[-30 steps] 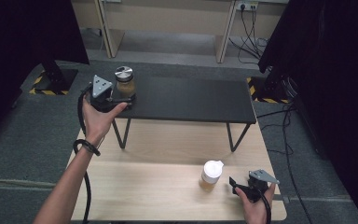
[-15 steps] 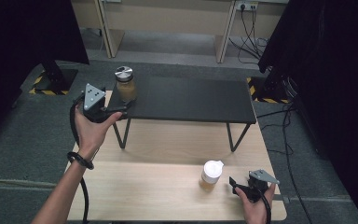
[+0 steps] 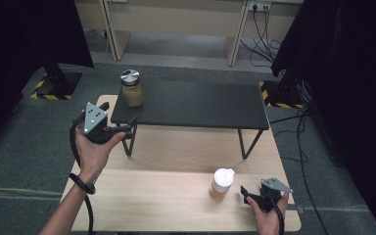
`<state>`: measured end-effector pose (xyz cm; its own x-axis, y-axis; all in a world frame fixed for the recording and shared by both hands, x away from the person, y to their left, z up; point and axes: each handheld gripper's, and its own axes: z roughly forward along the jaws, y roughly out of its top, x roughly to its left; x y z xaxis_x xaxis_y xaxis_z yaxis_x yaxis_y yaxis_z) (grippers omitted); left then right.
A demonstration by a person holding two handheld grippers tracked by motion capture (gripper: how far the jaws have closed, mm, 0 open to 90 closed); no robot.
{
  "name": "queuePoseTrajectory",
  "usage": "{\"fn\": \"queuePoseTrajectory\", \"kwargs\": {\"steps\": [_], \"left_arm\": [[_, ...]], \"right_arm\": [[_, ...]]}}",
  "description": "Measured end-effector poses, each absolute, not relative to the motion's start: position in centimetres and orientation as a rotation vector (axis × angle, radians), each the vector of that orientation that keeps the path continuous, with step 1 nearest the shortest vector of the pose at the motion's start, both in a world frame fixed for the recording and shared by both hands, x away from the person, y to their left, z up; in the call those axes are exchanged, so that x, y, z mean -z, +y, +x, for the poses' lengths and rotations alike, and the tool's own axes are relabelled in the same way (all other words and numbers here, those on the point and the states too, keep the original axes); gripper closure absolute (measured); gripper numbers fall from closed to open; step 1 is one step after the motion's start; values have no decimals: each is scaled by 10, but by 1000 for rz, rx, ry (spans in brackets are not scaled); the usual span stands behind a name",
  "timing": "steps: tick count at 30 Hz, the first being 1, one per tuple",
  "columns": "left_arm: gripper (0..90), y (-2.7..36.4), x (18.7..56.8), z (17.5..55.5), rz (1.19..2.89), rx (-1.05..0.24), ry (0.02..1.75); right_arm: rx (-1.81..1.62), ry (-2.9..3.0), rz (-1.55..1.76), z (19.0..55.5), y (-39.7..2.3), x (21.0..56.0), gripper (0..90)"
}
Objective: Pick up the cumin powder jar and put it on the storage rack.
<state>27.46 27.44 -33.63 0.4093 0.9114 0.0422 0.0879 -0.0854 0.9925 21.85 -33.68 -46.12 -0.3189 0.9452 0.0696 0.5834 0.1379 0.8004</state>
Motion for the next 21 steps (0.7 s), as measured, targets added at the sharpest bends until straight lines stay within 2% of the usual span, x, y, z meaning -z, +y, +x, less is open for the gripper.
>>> {"fn": "queuePoseTrajectory", "kwargs": {"steps": [12,21], "left_arm": [[1,274,366,248,1499,-906,921],[2,272,396,226,1554,-852,923]], "right_arm": [[-1047,1965,1457,218,-336,461,92],[-1046,1967,1455,218,-336,461,91]]}}
